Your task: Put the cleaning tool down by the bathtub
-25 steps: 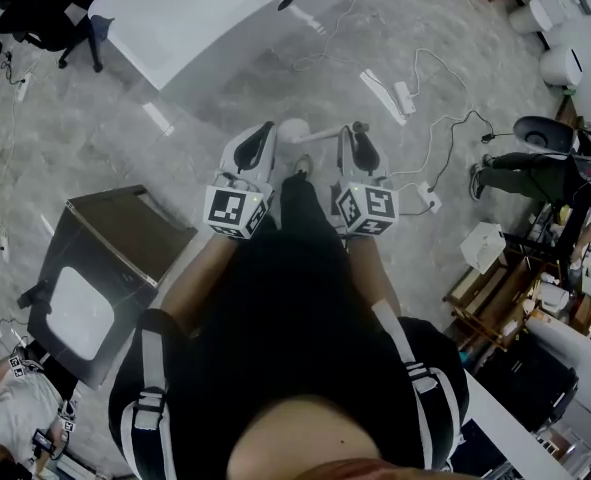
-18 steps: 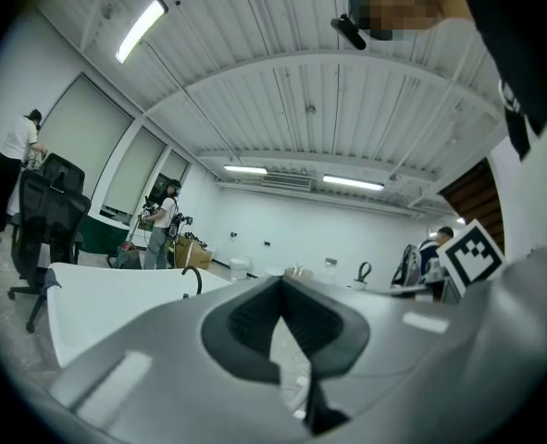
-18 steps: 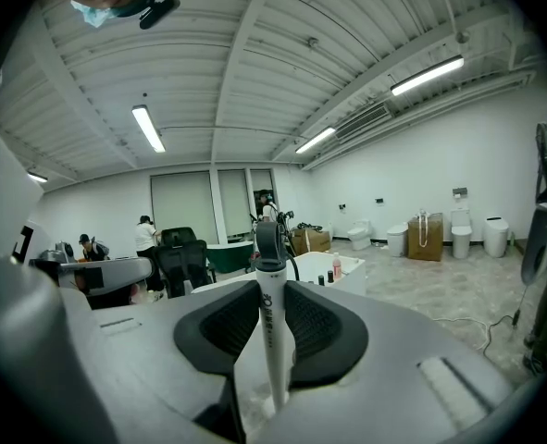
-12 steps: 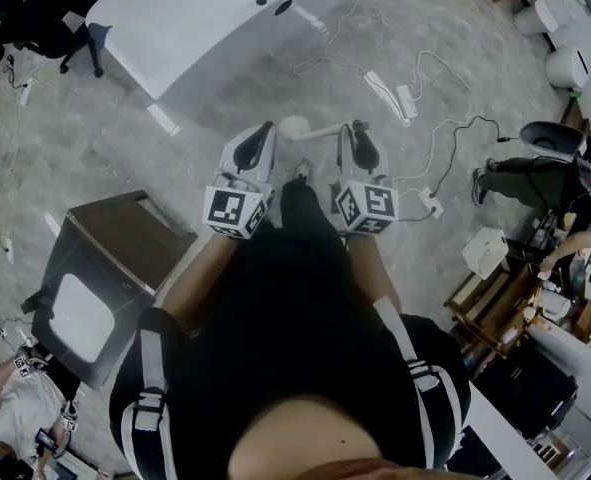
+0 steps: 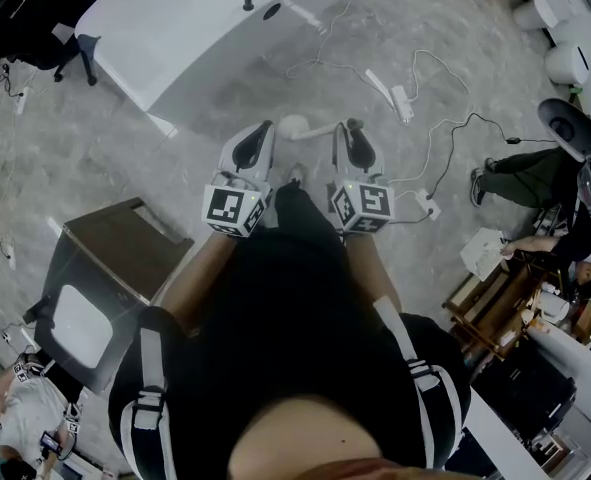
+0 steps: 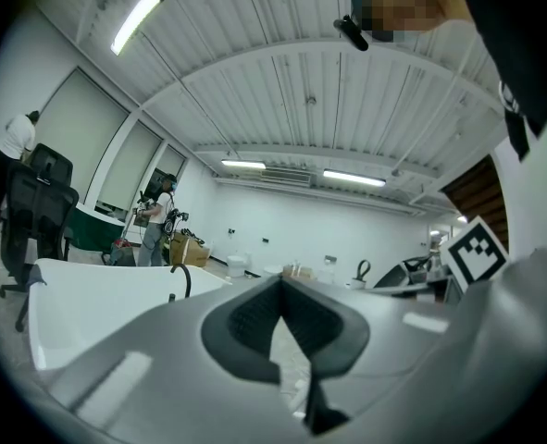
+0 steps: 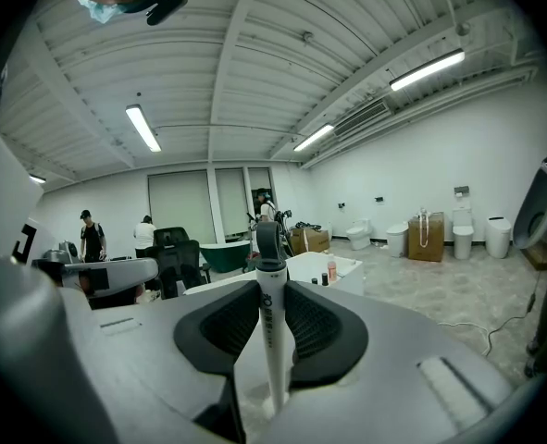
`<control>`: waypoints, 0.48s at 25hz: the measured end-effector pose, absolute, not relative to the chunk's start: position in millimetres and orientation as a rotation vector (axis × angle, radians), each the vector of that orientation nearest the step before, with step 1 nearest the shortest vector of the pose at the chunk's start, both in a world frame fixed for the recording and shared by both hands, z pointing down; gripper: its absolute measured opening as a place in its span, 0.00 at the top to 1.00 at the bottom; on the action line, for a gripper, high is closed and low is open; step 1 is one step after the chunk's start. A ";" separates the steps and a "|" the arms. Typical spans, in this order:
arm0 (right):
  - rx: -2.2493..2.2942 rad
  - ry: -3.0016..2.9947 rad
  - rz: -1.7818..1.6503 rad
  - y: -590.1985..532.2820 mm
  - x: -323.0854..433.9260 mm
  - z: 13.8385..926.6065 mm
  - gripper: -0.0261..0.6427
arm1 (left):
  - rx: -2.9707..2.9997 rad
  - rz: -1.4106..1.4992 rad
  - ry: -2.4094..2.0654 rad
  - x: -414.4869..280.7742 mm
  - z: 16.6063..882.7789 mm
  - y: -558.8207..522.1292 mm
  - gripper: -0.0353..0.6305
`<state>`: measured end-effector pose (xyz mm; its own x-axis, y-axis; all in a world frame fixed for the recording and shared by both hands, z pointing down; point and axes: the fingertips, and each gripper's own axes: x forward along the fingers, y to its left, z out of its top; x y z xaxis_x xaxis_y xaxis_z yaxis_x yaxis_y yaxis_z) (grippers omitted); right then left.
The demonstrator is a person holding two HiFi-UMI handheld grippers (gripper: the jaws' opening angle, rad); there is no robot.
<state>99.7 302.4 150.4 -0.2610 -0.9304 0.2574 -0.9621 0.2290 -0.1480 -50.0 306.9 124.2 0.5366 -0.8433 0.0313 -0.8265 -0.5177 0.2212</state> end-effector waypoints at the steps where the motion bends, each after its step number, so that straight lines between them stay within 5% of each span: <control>1: 1.832 -2.371 0.420 298.1 104.1 150.7 0.83 | 2.565 -0.116 -1.413 -44.6 124.5 302.4 0.94; 12: 1.789 -2.411 0.444 240.7 155.6 158.8 0.83 | 2.538 -0.102 -1.451 11.9 131.4 246.8 0.94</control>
<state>155.6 240.7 158.8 -0.3010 -0.9184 0.2568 -0.9496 0.2639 -0.1691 11.9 246.8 131.4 0.5111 -0.8582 0.0466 -0.8433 -0.4902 0.2204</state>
